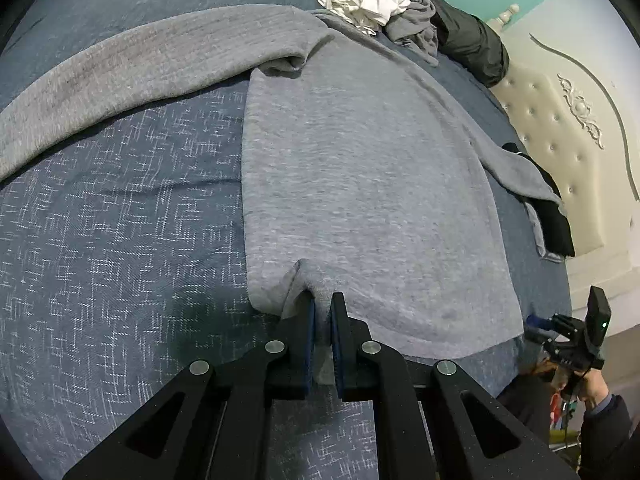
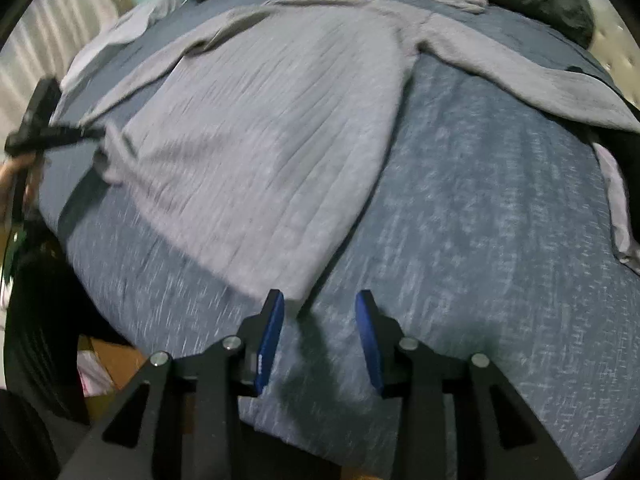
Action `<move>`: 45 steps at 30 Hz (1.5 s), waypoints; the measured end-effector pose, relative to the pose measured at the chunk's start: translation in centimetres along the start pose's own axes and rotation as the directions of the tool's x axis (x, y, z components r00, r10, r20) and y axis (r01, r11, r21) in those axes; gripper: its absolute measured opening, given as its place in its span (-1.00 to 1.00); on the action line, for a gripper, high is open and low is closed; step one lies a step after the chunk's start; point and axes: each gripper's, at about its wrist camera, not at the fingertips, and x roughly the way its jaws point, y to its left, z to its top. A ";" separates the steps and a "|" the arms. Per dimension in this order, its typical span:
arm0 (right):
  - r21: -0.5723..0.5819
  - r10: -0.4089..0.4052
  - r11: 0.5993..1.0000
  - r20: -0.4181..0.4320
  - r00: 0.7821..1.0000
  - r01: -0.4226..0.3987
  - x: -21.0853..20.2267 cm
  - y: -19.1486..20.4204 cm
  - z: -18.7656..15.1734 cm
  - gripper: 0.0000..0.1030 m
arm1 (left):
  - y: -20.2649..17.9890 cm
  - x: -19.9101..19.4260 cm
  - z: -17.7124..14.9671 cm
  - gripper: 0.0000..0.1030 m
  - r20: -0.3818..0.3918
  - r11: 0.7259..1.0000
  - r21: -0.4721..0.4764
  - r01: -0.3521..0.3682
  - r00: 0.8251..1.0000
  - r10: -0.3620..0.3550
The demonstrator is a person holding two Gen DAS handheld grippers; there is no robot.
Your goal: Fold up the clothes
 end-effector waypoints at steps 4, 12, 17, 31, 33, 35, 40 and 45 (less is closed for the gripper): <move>-0.022 -0.024 0.999 -0.036 0.999 0.023 1.3 0.9 -0.4 -0.27 | -0.1 -0.5 -0.2 -0.85 0.007 1.000 0.000 0.002 1.000 -0.002; 0.093 -0.065 0.994 0.023 0.998 0.063 2.7 0.2 0.3 -0.46 | -0.1 -0.4 -1.0 -0.84 0.004 1.000 0.007 -0.015 1.000 0.015; 0.186 -0.067 0.981 0.102 0.993 0.047 1.3 -1.5 0.5 -0.85 | 0.1 -0.8 -1.4 -0.75 -0.010 0.999 0.026 -0.019 1.000 0.020; 0.221 -0.063 0.975 0.107 0.992 0.038 1.1 -2.1 0.6 -0.86 | -1.0 -1.1 -5.5 -0.19 -0.126 0.979 0.189 -0.082 0.986 0.107; 0.223 -0.062 0.974 0.104 0.993 0.037 1.2 -2.1 0.6 -0.86 | -1.0 -0.6 -6.2 -0.19 -0.151 0.972 0.214 -0.096 0.980 0.130; 0.235 -0.057 0.972 0.107 0.993 0.030 1.2 -2.5 0.5 -0.86 | -0.9 -0.2 -6.6 -0.19 -0.163 0.964 0.236 -0.121 0.973 0.162; 0.246 -0.046 0.969 0.113 0.992 0.017 1.0 -2.8 0.6 -0.86 | -1.1 0.9 -7.2 -0.19 -0.156 0.930 0.309 -0.200 0.954 0.257; 0.256 -0.043 0.967 0.126 0.991 0.010 0.8 -2.9 0.5 -0.86 | -2.0 1.6 -7.0 -0.19 -0.112 0.896 0.367 -0.251 0.944 0.311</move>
